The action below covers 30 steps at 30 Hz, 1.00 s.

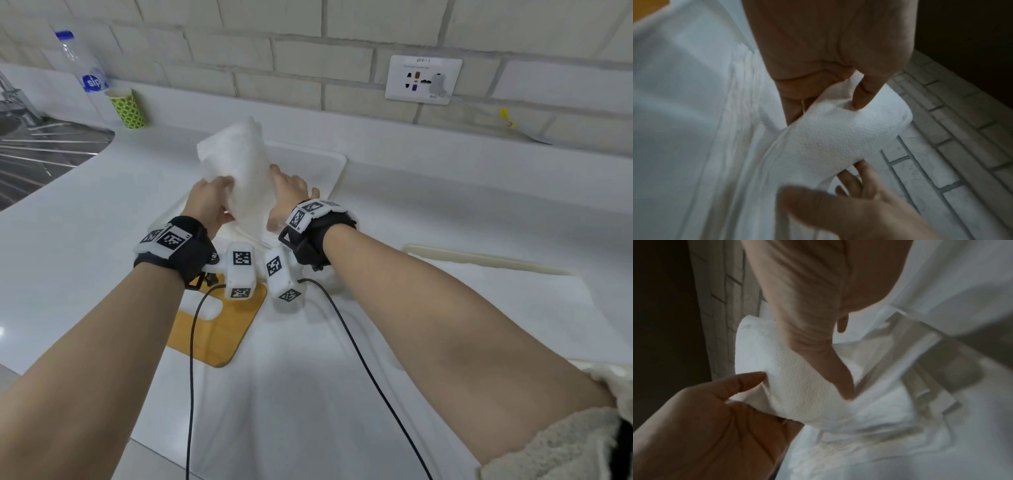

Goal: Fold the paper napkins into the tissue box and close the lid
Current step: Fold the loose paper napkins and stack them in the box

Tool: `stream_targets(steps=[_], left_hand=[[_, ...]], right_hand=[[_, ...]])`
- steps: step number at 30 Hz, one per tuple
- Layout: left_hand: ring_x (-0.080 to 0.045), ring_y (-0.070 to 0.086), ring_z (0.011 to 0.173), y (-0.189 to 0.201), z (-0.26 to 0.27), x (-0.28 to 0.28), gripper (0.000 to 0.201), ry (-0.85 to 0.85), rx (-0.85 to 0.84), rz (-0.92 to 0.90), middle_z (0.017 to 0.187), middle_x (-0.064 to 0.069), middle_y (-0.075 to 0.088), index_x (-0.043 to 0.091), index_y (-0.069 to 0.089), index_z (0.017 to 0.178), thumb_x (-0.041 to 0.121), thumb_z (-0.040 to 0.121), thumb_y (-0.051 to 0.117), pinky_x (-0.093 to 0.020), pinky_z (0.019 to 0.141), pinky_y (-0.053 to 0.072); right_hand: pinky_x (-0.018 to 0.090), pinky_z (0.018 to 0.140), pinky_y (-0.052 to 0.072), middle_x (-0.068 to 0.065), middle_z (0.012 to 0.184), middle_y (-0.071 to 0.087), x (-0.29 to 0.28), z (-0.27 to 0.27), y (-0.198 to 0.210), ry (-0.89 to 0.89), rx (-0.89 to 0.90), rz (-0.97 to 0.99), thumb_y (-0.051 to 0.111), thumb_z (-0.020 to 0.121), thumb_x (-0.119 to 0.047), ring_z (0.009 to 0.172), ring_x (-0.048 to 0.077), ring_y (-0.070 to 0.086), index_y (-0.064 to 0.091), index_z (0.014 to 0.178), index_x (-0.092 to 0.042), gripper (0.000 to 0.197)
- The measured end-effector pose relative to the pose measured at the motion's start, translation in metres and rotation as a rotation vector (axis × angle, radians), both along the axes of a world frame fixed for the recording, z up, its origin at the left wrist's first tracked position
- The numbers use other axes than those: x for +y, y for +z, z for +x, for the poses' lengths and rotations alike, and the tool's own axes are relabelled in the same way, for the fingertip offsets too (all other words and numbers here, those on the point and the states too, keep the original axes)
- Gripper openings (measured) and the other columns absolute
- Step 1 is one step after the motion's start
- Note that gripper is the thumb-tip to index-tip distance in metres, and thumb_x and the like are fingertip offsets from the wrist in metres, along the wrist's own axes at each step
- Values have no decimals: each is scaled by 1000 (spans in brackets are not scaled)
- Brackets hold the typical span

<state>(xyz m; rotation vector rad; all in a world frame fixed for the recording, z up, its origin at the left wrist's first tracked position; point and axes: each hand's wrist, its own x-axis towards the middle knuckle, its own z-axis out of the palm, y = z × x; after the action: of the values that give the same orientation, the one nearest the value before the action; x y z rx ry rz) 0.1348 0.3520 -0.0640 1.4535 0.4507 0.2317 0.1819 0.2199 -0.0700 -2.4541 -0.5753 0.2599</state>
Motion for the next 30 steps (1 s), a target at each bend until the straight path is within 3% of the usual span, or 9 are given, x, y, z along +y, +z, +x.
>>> stream_targets(steps=[3, 5, 9, 13, 17, 21, 23, 26, 30], left_hand=[[-21, 61, 90, 7, 0, -1, 38, 1, -50, -40, 110, -6, 60, 5, 42, 135, 11, 97, 41, -30, 59, 53], [-21, 64, 95, 10, -2, 0, 39, 7, -92, -74, 117, -7, 61, 8, 42, 136, 11, 98, 42, -31, 65, 55], [-19, 67, 100, 13, -5, 1, 36, 35, -140, -183, 120, -6, 64, 11, 47, 134, 14, 99, 45, -30, 72, 56], [-19, 67, 99, 16, -10, 2, 34, 100, -157, -243, 118, -6, 65, 9, 50, 132, 14, 98, 48, -29, 71, 55], [-14, 68, 91, 25, -18, -6, 40, 46, -173, -136, 115, -3, 66, 11, 48, 134, 14, 95, 54, -27, 68, 54], [-13, 66, 100, 41, -35, -18, 50, -2, -191, -26, 121, -2, 63, 10, 41, 137, 18, 91, 60, -24, 70, 54], [-14, 68, 97, 50, -47, -28, 52, -41, -194, -5, 119, -5, 65, 6, 44, 135, 16, 87, 63, -23, 69, 54], [-12, 70, 84, 63, -69, -47, 32, -89, -215, -27, 99, 0, 71, 2, 56, 121, 2, 89, 57, -24, 68, 54], [-12, 70, 88, 72, -107, -80, 20, -249, -188, 107, 94, 6, 74, 11, 63, 106, 1, 88, 59, -25, 76, 56]], right_hand=[[47, 104, 33, 7, 128, 49, 3, 2, 6, -52, 118, 239, 75, 67, -12, 121, 29, 42, 21, 140, -18, 91], [42, 100, 41, 9, 127, 50, 4, 4, 12, -106, 243, 396, 77, 70, -15, 117, 28, 48, 26, 137, -13, 84], [37, 97, 45, 10, 126, 50, 2, 5, 18, -108, 280, 444, 77, 74, -30, 109, 25, 54, 48, 122, -7, 61], [30, 76, 44, 13, 103, 58, -8, -1, 33, -64, 170, 482, 67, 84, -21, 90, 22, 54, 54, 100, -1, 28], [25, 71, 36, 13, 116, 53, -11, -17, 55, 19, 79, 301, 45, 95, -16, 105, 25, 51, 40, 123, -2, 32], [27, 83, 35, 13, 136, 43, -24, -37, 75, 53, 146, 208, 38, 99, -25, 121, 26, 45, 19, 140, -1, 51], [25, 76, 36, 10, 126, 48, -34, -50, 86, 51, 142, 234, 37, 99, -23, 113, 24, 48, 28, 134, -2, 42], [22, 55, 31, 1, 84, 43, -52, -74, 98, 4, 137, 328, 36, 96, -11, 78, 16, 45, 34, 115, -5, 19], [27, 55, 32, 6, 82, 42, -89, -118, 102, -31, 163, 463, 33, 94, -6, 66, 16, 43, 23, 130, -9, 37]])
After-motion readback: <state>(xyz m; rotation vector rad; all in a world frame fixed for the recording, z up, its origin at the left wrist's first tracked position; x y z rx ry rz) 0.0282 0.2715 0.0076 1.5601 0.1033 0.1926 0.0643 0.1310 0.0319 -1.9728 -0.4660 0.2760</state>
